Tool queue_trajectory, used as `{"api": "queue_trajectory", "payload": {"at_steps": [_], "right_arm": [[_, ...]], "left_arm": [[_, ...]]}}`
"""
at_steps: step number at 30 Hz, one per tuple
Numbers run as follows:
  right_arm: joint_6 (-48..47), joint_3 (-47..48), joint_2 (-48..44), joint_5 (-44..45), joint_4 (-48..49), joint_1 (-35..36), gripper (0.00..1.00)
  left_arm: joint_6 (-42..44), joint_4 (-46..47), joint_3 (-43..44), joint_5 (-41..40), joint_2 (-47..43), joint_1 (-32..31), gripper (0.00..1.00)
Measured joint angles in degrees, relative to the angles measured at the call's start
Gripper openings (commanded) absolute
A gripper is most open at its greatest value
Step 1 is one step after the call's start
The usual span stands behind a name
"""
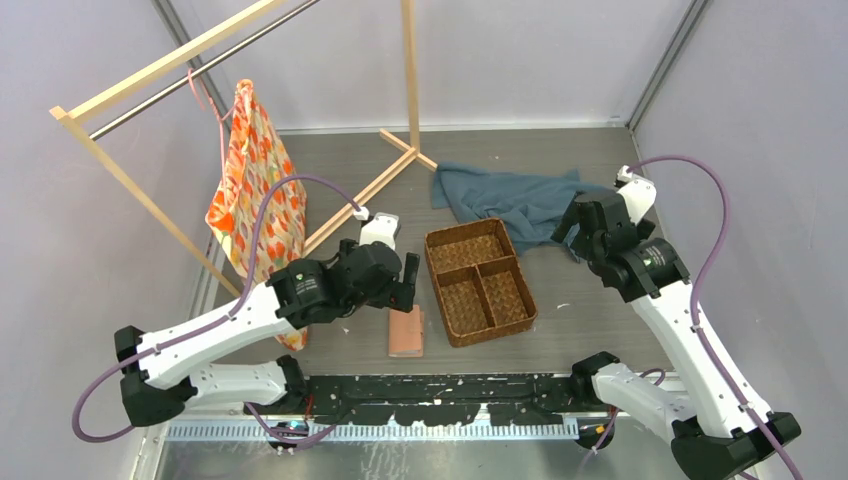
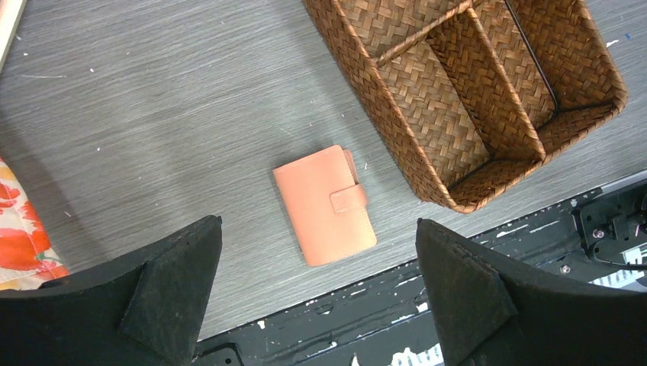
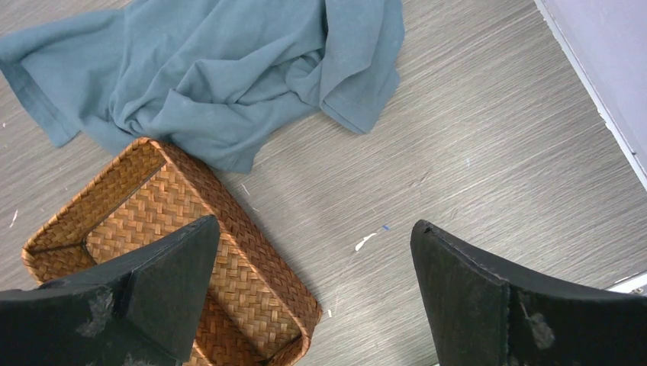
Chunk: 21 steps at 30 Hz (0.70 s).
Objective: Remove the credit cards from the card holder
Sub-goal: Move the storage box to the center of the board.
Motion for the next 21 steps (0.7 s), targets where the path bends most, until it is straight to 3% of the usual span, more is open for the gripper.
{"api": "queue_trajectory", "payload": {"at_steps": [10,21], "right_arm": [[0.2,-0.9,1.2,-1.0,0.5,0.0,1.0],[0.8,-1.0,-0.4,-2.4,1.0,0.0,1.0]], "left_arm": [[-0.2,0.3,0.0,1.8,1.9,0.5,1.0],[-3.3,9.0,-2.6,19.0,13.7,12.7,1.0]]}}
